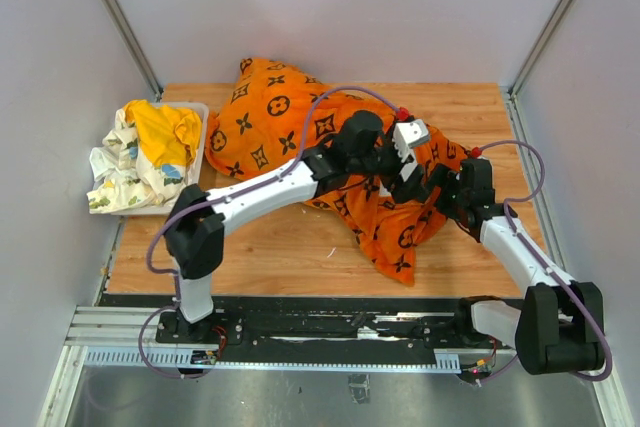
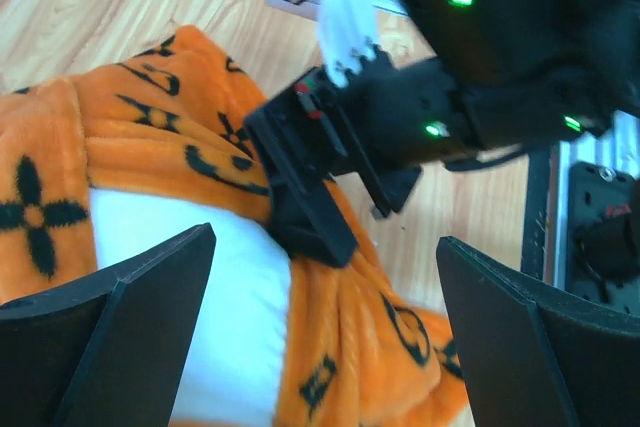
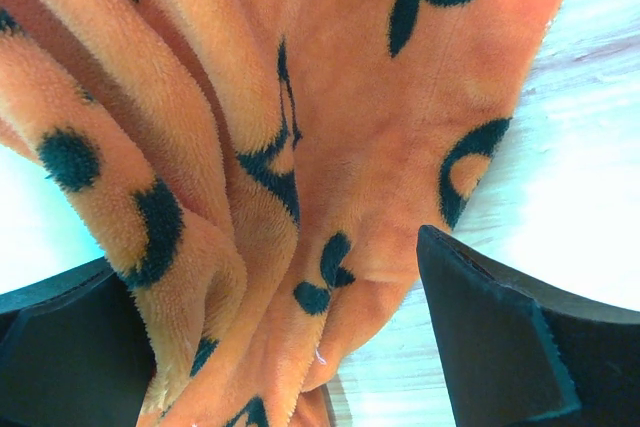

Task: Remove the pillowcase from the pillow
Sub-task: Remove the pillow from the pillowcase.

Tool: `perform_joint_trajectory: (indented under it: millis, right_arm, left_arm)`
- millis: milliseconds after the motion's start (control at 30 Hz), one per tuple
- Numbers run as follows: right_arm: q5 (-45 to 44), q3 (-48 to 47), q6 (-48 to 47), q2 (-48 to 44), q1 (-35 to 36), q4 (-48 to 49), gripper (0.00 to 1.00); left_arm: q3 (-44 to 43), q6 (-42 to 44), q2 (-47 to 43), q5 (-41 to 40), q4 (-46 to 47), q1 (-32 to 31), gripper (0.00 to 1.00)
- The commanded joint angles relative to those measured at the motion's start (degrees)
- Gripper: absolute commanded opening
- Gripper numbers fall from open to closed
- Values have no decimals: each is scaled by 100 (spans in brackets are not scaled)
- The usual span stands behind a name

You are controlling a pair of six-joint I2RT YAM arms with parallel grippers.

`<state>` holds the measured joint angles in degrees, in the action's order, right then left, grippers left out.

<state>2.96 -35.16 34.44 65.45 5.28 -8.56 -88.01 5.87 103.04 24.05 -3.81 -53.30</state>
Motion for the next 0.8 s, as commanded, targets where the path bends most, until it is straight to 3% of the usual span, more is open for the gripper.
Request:
perform_joint_trajectory:
  millis: [0, 100, 167, 367, 633, 667, 767]
  right_arm:
    - [-148, -53, -108, -105, 114, -170, 98]
    - [-235, -13, -144, -133, 114, -180, 98]
    - [-268, -4, -186, -145, 105, -213, 98]
    - [-303, 89, -236, -171, 76, -173, 98]
    - [-158, 121, -191, -89, 74, -162, 98]
    - [-210, 163, -162, -175, 77, -175, 98]
    - [-273, 141, -115, -264, 78, -286, 98]
  left_arm:
    - [-611, -595, 702, -396, -15, 21, 97]
    - [-474, -740, 898, -233, 250, 21, 97]
    - [-355, -797, 988, -545, 265, 21, 97]
    - [72, -861, 1122, -2742, 76, 30, 97]
    - [150, -738, 1509, -4258, -218, 39, 98]
    - [-58, -601, 1703, -4951, -506, 51, 99]
    - [-109, -577, 1846, -5439, -771, 134, 99]
